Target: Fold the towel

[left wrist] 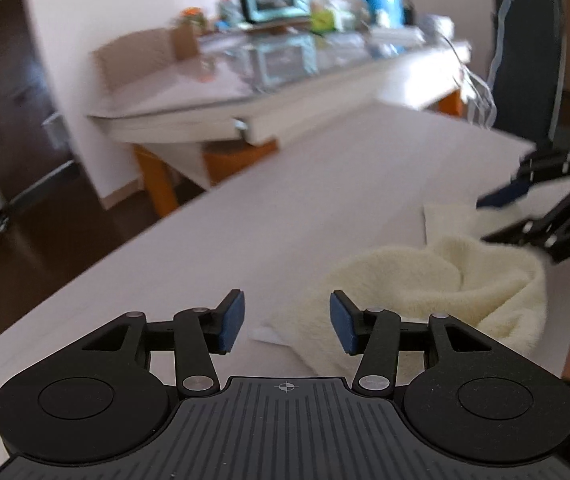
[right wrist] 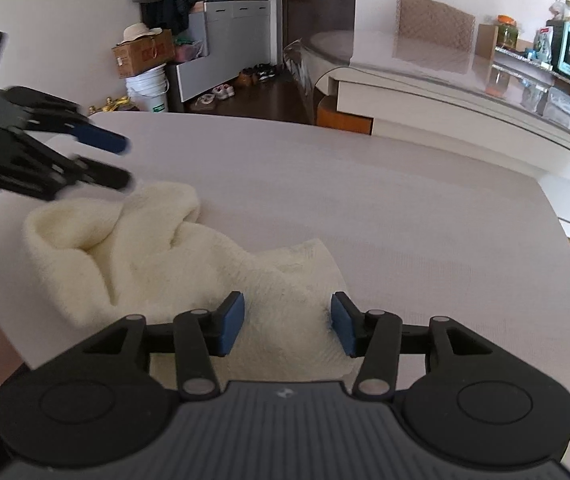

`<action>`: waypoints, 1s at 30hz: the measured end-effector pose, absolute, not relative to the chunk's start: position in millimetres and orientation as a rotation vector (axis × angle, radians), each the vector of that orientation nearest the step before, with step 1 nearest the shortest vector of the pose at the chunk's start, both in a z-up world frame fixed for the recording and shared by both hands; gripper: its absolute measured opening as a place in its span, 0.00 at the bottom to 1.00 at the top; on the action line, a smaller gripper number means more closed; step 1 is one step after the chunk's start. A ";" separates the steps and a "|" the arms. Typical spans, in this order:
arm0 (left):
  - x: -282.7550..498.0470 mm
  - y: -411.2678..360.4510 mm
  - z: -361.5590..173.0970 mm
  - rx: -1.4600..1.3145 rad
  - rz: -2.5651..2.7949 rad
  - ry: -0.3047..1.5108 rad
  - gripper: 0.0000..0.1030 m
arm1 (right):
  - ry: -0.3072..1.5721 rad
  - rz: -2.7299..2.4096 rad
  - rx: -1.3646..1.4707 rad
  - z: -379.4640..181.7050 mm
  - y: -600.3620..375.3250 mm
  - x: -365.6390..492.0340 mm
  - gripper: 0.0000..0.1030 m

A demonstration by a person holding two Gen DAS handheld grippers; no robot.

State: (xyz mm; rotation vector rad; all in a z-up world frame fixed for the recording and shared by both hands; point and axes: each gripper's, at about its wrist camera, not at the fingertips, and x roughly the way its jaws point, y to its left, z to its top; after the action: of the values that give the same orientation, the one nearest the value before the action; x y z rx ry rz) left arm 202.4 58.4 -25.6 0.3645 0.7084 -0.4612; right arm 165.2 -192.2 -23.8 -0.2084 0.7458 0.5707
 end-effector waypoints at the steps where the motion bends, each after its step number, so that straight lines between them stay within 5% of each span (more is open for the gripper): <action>1: 205.1 56.1 -29.2 0.373 -0.473 0.720 0.50 | 0.741 0.568 -0.199 -22.0 -194.9 164.8 0.50; 5: 207.6 50.8 -35.8 0.387 -0.518 0.741 0.37 | 0.701 0.527 -0.148 -13.6 -204.8 176.1 0.50; 7: 204.6 47.4 -37.2 0.405 -0.533 0.745 0.03 | 0.699 0.515 -0.149 -14.0 -204.3 182.6 0.50; 14: 183.2 50.3 -28.0 0.411 -0.526 0.674 0.03 | 0.716 0.541 -0.206 -32.0 -187.1 202.0 0.46; 15: 180.1 52.5 -24.5 0.402 -0.516 0.657 0.03 | 0.715 0.552 -0.205 -31.8 -186.2 201.4 0.39; 16: 176.8 55.3 -19.6 0.391 -0.506 0.638 0.03 | 0.714 0.562 -0.205 -31.5 -185.5 200.6 0.17; 20: 167.1 62.5 -2.9 0.368 -0.473 0.577 0.03 | 0.685 0.568 -0.225 -27.2 -185.5 190.5 0.00; 30: 160.1 72.5 7.6 0.351 -0.407 0.542 0.03 | 0.383 0.378 -0.129 22.4 -214.3 168.9 0.01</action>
State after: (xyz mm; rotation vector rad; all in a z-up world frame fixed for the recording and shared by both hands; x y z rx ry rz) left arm 160.1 72.5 7.6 0.3507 0.5424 -0.4073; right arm 168.9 -214.3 22.4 -0.1292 0.3835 0.3776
